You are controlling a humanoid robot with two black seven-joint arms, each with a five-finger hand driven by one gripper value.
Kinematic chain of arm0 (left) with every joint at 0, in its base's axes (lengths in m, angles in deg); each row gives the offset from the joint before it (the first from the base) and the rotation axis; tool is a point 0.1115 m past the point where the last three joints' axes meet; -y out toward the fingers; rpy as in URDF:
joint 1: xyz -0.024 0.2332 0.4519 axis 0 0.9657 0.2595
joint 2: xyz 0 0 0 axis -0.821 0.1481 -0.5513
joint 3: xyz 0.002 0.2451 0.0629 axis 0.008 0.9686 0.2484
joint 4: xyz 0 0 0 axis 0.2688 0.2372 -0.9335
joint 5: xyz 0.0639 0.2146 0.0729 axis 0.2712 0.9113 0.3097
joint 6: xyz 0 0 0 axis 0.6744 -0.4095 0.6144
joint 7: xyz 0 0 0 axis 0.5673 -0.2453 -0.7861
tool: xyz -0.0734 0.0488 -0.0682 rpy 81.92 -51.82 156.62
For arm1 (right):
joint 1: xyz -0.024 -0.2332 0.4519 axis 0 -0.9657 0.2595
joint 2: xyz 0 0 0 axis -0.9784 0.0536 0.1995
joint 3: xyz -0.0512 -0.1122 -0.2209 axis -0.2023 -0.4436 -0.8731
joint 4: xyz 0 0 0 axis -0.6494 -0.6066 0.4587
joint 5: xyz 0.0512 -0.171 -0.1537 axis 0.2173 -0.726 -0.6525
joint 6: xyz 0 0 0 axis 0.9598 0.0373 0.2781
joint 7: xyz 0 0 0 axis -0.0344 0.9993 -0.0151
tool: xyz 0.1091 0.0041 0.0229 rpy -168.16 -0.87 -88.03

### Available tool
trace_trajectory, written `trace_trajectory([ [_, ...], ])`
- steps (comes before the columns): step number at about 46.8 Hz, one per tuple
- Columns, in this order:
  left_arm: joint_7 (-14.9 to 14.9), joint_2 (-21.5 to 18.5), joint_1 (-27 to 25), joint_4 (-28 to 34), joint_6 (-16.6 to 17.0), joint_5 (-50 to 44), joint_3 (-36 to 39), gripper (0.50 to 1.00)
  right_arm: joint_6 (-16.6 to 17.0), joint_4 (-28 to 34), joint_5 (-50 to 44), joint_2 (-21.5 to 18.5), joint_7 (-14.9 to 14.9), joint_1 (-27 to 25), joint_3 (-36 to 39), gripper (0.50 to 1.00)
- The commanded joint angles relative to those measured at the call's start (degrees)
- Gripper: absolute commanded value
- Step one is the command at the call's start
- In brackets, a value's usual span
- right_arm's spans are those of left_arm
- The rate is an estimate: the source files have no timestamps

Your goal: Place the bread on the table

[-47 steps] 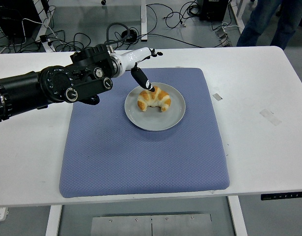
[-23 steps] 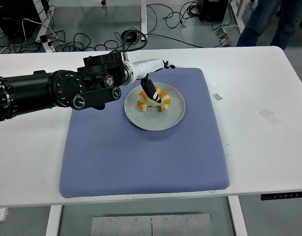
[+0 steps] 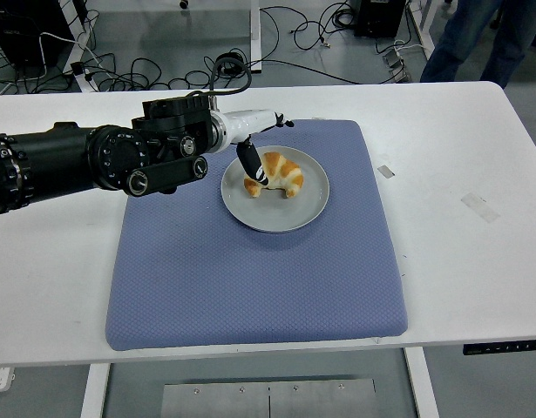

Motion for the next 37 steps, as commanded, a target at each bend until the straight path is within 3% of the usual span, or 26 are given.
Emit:
trace_trajectory([
  [1,0.2,0.4,0.2,-0.7,0.0,0.0,0.6,0.902,0.0,0.0,0.0,0.0,0.0,0.0,-0.1,1.0],
  [37,0.4,1.8,1.6,-1.2,-0.3,0.0,0.5,0.901,0.0,0.0,0.0,0.0,0.0,0.0,0.0,1.0],
])
